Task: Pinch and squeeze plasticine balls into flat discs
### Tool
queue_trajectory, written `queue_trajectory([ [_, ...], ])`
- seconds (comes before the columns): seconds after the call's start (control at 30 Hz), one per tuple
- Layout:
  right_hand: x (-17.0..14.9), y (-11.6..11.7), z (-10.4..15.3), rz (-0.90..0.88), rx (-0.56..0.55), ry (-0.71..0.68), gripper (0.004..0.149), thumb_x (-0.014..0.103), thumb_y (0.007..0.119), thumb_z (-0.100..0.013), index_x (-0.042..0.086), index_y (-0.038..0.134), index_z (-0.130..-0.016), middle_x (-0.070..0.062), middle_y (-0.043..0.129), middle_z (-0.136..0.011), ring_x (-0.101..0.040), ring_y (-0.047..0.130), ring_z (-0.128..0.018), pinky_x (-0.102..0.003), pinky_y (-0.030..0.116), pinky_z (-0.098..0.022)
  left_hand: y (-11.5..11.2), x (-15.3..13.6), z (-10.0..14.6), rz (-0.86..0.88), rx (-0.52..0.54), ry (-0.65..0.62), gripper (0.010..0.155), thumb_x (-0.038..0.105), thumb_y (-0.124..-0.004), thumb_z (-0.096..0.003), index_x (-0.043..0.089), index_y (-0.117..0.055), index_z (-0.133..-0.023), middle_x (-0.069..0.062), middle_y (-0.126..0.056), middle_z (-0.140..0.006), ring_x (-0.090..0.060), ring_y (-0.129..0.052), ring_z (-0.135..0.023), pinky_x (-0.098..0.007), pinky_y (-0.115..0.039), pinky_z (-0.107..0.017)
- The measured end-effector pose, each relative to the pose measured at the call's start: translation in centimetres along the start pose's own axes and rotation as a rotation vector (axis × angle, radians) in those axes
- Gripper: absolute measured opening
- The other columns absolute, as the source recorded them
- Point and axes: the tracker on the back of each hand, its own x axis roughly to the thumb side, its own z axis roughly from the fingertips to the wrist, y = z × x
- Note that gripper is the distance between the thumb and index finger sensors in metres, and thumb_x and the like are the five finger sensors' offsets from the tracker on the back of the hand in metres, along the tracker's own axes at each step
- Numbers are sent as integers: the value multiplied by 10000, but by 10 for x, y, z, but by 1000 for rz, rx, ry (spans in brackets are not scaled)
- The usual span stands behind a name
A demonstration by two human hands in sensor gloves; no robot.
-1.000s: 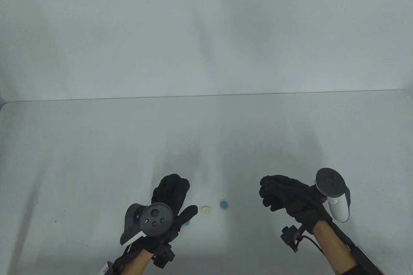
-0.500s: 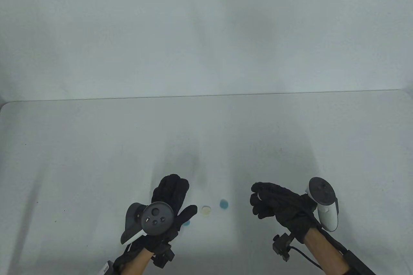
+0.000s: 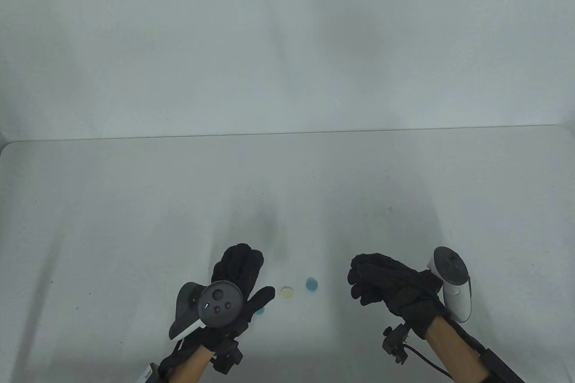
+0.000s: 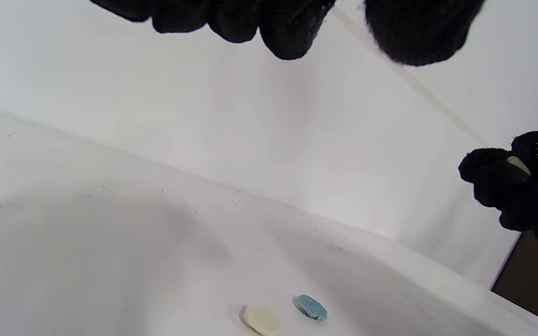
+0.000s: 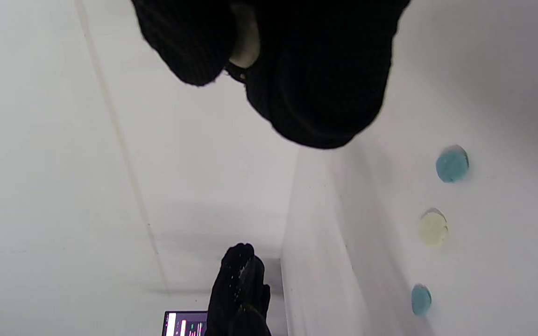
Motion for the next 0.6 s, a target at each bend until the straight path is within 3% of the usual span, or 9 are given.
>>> queue_trajectory([
  [0.23, 4, 0, 2, 82, -48, -22, 434, 304, 782, -550, 85, 753, -925, -83, 987, -686, -166, 1073, -477, -172, 982, -303, -1, 0, 0, 2, -4, -1, 779, 472, -677, -537, 21, -464, -1135, -306, -362, -1147, -583, -397, -1044, -653, -431, -716],
  [0.3, 2, 0, 1, 72, -42, -20, 511, 308, 759, -564, 54, 666, -998, -61, 954, -736, -174, 1050, -530, -185, 971, -349, -1, 0, 0, -4, -6, -1, 778, 472, -677, -537, 22, -464, -1135, -308, -363, -1146, -584, -395, -1044, -652, -431, -716],
  [0.4, -1, -1, 1, 38, -43, 3, 497, 285, 692, -595, 22, 645, -1013, -122, 897, -801, -249, 988, -598, -251, 945, -406, -1, 0, 0, 0, 0, -1, 779, 472, -677, -537, 23, -463, -1136, -307, -361, -1146, -584, -393, -1044, -654, -428, -717],
  [0.53, -3, -1, 1, -16, -8, 6, 642, 443, 620, -624, -45, 598, -1041, -240, 810, -882, -356, 915, -673, -333, 905, -479, -1, 0, 0, -6, -3, -1, 778, 472, -677, -537, 23, -463, -1135, -306, -356, -1147, -585, -388, -1043, -653, -426, -717],
  [0.6, -3, -2, 2, -14, -49, 7, 641, 456, 665, -602, -26, 624, -1023, -222, 822, -880, -342, 931, -672, -322, 915, -482, -2, 0, 0, -1, -3, -3, 779, 472, -677, -537, 21, -463, -1136, -308, -355, -1147, -583, -387, -1044, -654, -425, -716],
])
